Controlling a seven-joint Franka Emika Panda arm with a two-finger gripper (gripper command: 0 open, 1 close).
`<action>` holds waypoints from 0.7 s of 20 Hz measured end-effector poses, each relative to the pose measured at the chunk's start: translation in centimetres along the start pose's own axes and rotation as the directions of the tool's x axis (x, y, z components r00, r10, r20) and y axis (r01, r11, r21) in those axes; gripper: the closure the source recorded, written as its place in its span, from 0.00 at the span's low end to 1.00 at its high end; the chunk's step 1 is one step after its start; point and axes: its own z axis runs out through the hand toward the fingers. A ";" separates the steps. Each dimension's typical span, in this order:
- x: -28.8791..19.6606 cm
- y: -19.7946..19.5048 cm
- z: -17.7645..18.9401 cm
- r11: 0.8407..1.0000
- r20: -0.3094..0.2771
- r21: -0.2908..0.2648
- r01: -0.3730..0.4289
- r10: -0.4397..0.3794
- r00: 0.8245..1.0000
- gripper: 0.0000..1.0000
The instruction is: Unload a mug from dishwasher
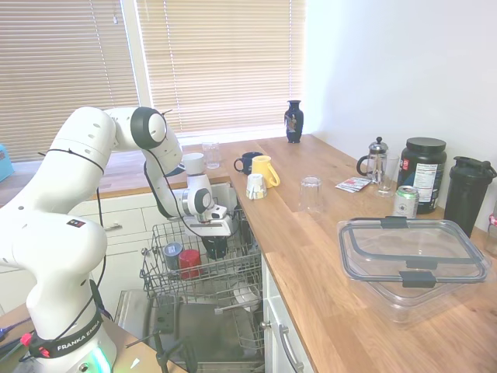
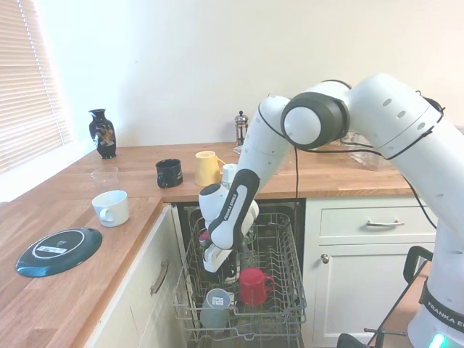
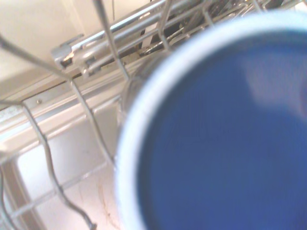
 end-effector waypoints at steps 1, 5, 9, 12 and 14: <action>0.1 0.0 -0.1 1.000 -0.003 0.004 -0.003 0.003 1.000 1.00; 0.5 0.3 -0.2 1.000 -0.005 0.008 -0.007 0.007 1.000 1.00; 0.7 0.4 -0.4 1.000 -0.011 0.008 -0.009 0.009 1.000 1.00; 1.1 1.0 -1.2 1.000 -0.030 0.011 -0.013 0.014 0.999 1.00; 1.3 1.5 -2.6 1.000 -0.047 0.018 -0.016 0.016 0.999 1.00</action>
